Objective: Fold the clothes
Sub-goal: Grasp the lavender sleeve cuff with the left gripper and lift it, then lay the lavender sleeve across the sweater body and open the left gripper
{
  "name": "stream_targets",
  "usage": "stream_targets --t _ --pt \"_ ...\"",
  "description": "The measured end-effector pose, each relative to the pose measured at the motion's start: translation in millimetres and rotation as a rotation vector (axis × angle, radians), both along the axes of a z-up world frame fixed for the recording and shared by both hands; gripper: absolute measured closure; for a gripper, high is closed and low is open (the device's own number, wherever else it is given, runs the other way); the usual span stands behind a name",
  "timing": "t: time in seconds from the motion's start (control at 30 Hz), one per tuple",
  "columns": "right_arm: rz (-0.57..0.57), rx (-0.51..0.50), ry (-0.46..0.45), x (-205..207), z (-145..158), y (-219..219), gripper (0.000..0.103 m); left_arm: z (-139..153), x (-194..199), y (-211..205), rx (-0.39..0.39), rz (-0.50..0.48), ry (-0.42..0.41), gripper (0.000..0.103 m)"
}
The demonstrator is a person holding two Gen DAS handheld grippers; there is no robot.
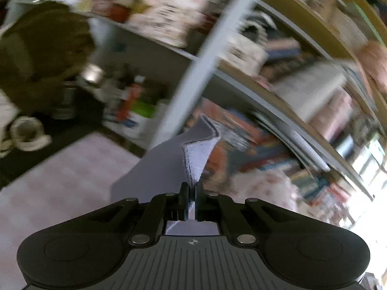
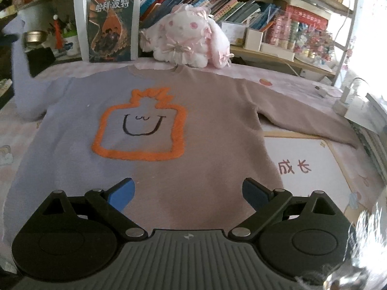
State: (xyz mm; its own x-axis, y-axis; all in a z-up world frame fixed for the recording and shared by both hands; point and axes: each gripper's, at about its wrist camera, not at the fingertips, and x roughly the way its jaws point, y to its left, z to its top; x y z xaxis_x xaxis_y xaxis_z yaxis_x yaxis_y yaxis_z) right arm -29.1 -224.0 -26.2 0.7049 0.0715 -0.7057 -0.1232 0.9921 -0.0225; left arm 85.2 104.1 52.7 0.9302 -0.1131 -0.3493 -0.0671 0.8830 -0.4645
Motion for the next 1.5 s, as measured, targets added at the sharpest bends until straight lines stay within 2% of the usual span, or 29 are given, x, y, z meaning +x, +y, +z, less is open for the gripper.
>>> stream_targets --t 0.27,0.47,0.7,1.0,1.13,1.17,1.3,1.33,1.37,1.4,1.5 --pt "0.106 0.046 0.018 5 -8 -44 0.007 4 22 -109 0.083 -0.095 0.004 0.101" --pt "0.143 0.08 0.038 7 -14 -71 0.007 -7 40 -166 0.128 -0.12 0.036 0.101" --pt "0.166 0.094 0.046 7 -18 -95 0.007 -27 52 -207 0.153 -0.124 0.095 0.101" --pt "0.15 0.104 0.065 9 -24 -118 0.007 -61 68 -242 0.231 -0.135 0.198 0.1" --pt "0.145 0.105 0.074 9 -25 -123 0.007 -75 78 -254 0.242 -0.165 0.272 0.09" --pt "0.146 0.106 0.076 10 -25 -124 0.007 -77 78 -257 0.243 -0.188 0.292 0.082" --pt "0.16 0.107 0.079 13 -25 -122 0.007 -71 57 -255 0.233 -0.294 0.271 0.064" --pt "0.167 0.109 0.079 14 -25 -120 0.007 -68 50 -254 0.236 -0.317 0.262 0.053" --pt "0.173 0.111 0.08 16 -25 -119 0.007 -65 38 -249 0.259 -0.326 0.239 0.048" --pt "0.179 0.113 0.081 17 -26 -117 0.007 -62 26 -244 0.287 -0.333 0.221 0.048" --pt "0.196 0.123 0.09 22 -27 -113 0.007 -62 -9 -225 0.441 -0.303 0.243 0.047"
